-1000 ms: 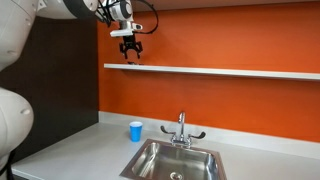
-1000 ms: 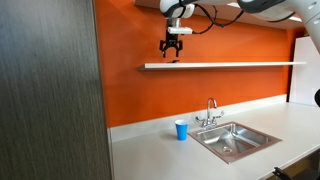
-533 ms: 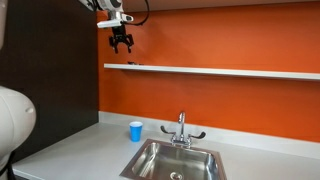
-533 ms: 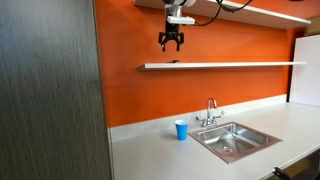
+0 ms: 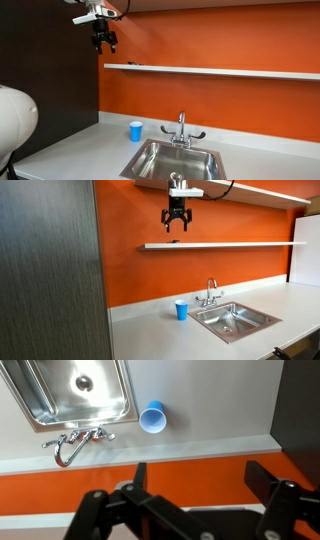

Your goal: Place the candy bar on the left side of the first shelf

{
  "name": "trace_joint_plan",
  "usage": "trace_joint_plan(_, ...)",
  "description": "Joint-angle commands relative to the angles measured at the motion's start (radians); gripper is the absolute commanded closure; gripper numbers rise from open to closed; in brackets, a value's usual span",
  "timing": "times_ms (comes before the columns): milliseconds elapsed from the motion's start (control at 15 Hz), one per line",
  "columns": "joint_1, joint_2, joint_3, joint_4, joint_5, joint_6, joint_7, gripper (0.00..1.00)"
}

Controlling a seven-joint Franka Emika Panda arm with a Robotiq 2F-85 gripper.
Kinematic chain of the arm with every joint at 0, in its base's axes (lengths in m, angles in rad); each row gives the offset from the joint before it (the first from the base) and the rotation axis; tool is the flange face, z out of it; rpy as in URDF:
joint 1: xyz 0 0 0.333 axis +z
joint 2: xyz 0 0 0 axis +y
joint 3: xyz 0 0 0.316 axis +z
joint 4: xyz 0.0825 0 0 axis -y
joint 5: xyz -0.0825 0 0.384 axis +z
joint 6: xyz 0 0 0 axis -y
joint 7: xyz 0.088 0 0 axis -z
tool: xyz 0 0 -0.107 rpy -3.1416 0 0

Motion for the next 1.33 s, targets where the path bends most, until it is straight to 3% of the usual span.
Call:
trace_joint_plan(0,-0.034,-0.169,0.045,-0.248,0.015,0.036,0.098,0.0)
trace_joint_plan(267,-0.049,-0.293,0.05,-0.483,0.063,0.07,0.109,0.0)
trace_joint_plan(600,-0.058,-0.395,-0.013,-0.767,0.115,0.324,-0.124,0.0)
trace_joint_plan(933,-0.087,-0.396,-0.094,-0.937,0.112,0.527,-0.34,0.0)
trace_joint_plan(1267,-0.134,-0.334,-0.18,-1.014,0.137,0.613,-0.447,0.0)
